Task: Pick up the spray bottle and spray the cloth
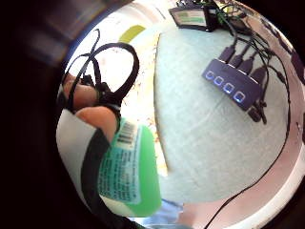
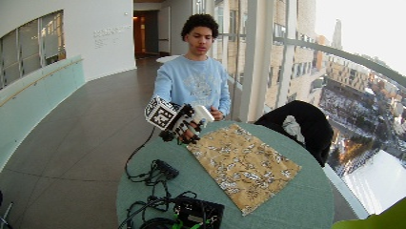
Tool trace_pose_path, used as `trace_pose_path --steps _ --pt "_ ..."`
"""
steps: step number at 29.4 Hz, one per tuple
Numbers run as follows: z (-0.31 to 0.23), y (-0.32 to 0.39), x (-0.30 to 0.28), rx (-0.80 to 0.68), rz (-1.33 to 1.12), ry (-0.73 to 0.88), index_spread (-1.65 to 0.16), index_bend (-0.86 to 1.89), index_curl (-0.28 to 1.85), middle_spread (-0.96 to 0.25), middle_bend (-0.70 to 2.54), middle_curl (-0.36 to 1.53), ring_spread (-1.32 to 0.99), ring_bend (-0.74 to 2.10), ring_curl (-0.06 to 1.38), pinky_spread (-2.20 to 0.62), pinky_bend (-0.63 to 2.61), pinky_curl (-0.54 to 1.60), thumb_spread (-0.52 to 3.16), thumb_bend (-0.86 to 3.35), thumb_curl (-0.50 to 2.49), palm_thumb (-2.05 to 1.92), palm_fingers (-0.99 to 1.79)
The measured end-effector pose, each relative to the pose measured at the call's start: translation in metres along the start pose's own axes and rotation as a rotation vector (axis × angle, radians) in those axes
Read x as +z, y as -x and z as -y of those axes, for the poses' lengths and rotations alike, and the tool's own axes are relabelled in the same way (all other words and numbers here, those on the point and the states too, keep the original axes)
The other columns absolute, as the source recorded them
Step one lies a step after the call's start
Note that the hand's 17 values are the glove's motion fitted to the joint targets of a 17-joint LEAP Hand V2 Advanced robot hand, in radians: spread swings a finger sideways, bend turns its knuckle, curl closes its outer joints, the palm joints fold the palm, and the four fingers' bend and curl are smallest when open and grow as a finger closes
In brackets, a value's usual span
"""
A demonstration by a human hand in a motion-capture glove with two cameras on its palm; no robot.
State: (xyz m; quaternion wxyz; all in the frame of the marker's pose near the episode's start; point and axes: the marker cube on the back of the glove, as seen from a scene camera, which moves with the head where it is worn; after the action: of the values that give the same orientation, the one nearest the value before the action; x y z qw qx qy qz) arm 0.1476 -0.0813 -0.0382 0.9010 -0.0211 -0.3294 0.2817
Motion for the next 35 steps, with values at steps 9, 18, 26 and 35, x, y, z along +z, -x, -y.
trace_pose_path --steps 9,18,26,35 --pt "0.019 0.025 0.023 0.012 -0.074 0.089 -0.25 0.15 0.39 -0.08 0.21 0.43 -0.05 0.49 0.39 0.05 0.28 0.37 0.65 -0.03 0.60 0.98 1.15" --pt "0.022 0.026 0.025 0.078 -0.132 0.114 -0.24 0.15 0.40 -0.08 0.20 0.44 -0.04 0.50 0.39 0.05 0.28 0.37 0.66 -0.03 0.62 0.97 1.14" --pt "0.020 0.016 0.028 0.109 -0.164 0.117 -0.24 0.15 0.40 -0.08 0.20 0.44 -0.04 0.50 0.39 0.05 0.28 0.37 0.66 -0.03 0.63 0.97 1.14" --pt "0.019 0.023 0.024 0.104 -0.173 0.122 -0.24 0.14 0.41 -0.07 0.20 0.45 -0.04 0.50 0.39 0.05 0.28 0.37 0.67 -0.03 0.65 0.97 1.14"
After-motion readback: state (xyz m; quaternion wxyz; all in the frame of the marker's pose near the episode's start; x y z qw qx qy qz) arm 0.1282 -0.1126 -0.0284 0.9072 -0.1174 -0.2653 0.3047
